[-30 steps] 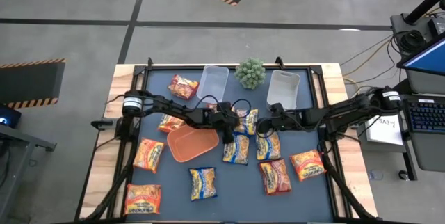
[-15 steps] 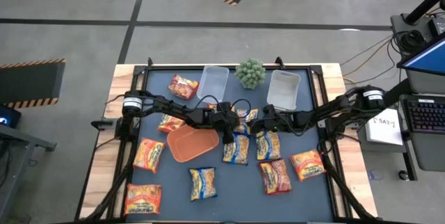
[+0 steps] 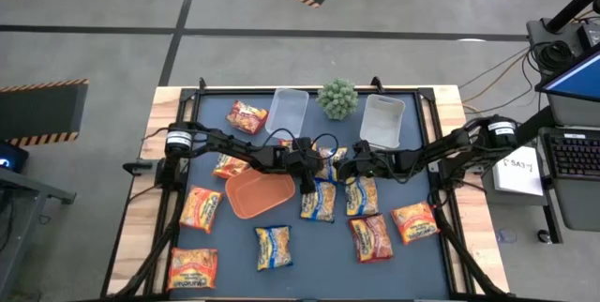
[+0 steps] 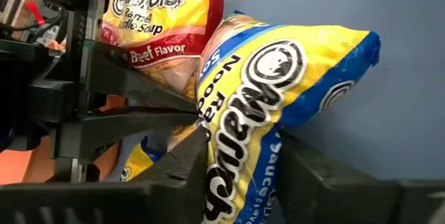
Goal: Sort Maruchan noodles
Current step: Put the blue noodle pack into the orange bin
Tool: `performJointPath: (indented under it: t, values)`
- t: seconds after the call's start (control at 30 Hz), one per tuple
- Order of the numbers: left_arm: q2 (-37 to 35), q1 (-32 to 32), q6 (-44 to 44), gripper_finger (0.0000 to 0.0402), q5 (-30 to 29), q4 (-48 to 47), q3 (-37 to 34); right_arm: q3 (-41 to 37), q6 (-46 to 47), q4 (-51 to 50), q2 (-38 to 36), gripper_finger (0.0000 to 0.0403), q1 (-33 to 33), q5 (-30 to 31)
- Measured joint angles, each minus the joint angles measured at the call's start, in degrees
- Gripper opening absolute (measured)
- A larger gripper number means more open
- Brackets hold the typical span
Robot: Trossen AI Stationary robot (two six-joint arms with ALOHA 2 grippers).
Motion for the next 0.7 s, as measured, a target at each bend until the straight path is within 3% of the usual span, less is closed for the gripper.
performJointPath:
  t: [0.27,0.7]
  values:
    - [-4.1,0.0,2.3,0.0,0.0,-6.4,0.0,0.0,-2.6,-0.1,-2.0,0.0057,0.0,-0.1]
    - [-24.1,-0.3,6.0,0.0,0.1,-15.8,0.0,0.0,-10.7,-0.2,-13.4,0.0044,1.4,1.5]
